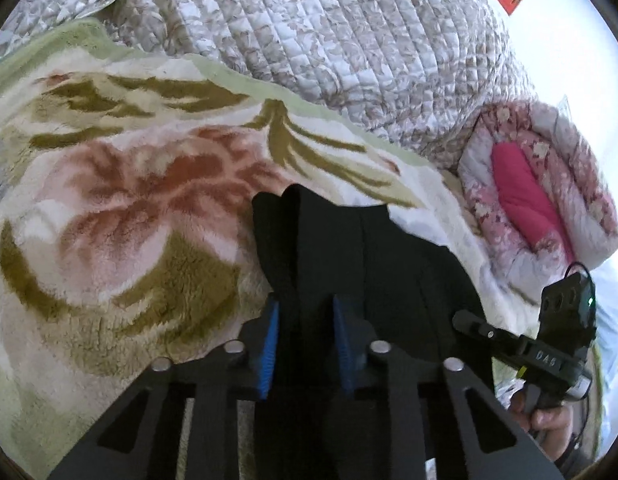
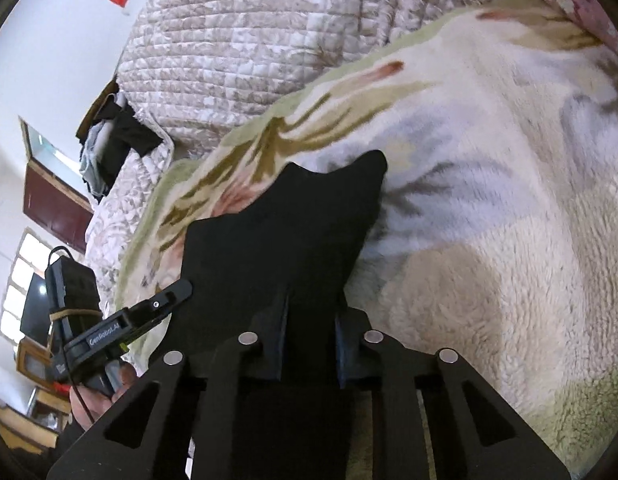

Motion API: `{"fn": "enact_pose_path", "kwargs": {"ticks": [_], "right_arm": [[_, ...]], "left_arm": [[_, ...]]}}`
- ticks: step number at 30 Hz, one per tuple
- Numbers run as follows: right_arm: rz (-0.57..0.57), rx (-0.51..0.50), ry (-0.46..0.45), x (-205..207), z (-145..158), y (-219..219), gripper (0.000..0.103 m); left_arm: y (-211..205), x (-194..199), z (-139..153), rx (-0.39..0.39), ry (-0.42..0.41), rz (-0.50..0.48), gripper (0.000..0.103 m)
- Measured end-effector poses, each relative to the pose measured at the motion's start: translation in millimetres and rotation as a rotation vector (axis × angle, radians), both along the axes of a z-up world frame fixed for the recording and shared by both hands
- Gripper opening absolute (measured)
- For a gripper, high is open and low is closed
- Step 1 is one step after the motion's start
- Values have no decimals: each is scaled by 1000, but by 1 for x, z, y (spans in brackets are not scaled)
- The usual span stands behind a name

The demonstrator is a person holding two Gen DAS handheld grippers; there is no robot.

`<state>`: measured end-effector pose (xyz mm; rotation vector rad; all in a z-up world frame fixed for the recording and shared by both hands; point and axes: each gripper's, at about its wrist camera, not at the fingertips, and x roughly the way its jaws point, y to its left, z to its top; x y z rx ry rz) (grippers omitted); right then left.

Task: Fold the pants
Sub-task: 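Release the garment and pull both tools back from the folded stack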

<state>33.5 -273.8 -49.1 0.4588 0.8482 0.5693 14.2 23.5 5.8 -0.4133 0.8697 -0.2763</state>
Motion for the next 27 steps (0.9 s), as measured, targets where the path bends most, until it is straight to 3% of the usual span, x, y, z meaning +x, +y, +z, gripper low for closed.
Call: {"fn": "enact_pose_path", "kwargs": {"ticks": [8,14,18,21,24,27], "right_arm": [[40,21,-86,6,42,13,16],[60,-34,-121,56,68,33,16],[63,-65,-118,94,65,45,16],[39,-121,-61,124,42,50,22],[-13,-217,-24,133,24,47,27],[-31,-253,-58,126,30,40,34]], "left_arm": [[-7,8,33,12,-67,-44,17],[6,55,51,62,-107,-38,17],[14,93,47,89,-100,-33,18],[18,117,30,138,-68,-16,19],[28,128,6,178,-16,29,28],[34,123,7,185,-18,51,28]]}}
